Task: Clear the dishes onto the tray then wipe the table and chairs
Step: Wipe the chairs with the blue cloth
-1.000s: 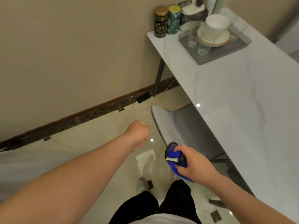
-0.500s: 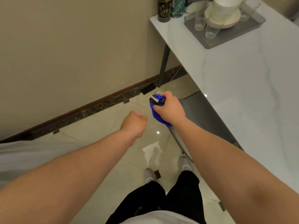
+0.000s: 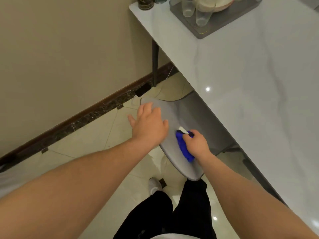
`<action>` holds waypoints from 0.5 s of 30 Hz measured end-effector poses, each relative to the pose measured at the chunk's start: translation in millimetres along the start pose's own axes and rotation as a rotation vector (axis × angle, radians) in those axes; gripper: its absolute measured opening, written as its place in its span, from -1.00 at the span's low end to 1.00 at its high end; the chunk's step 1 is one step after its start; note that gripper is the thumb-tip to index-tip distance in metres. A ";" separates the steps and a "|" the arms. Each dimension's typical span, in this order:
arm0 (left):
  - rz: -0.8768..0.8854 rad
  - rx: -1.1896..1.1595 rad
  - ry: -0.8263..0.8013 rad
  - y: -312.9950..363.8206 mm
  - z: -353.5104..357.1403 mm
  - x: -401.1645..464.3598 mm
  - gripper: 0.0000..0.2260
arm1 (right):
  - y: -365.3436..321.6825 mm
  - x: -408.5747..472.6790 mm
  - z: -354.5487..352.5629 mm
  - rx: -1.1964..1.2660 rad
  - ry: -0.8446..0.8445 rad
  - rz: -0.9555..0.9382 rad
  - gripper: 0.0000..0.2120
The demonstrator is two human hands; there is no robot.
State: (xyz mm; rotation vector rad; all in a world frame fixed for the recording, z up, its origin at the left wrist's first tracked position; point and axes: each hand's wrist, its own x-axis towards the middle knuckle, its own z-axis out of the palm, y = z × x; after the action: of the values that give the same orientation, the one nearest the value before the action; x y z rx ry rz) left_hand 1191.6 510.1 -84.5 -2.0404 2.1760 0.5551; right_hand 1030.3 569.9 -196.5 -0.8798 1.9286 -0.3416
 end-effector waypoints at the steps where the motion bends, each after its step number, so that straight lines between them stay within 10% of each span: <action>1: 0.060 0.091 0.011 1.4 3.6 4.6 -0.63 | -26.4 6.0 7.0 0.037 -0.014 -0.122 -0.72; 6: -0.011 0.209 0.016 16.5 15.4 34.7 -0.76 | -59.6 50.9 30.6 0.109 -0.107 -0.417 -0.77; 15: 0.029 0.588 -0.326 48.1 34.5 64.0 -0.55 | 114.9 123.1 6.4 -0.371 -0.227 0.314 -0.70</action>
State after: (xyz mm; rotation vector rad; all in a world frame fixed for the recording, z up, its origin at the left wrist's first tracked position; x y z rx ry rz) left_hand 1132.7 462.8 -128.0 -1.4950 1.8845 0.1918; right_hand 950.7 564.9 -344.9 -0.7917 1.9048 0.2997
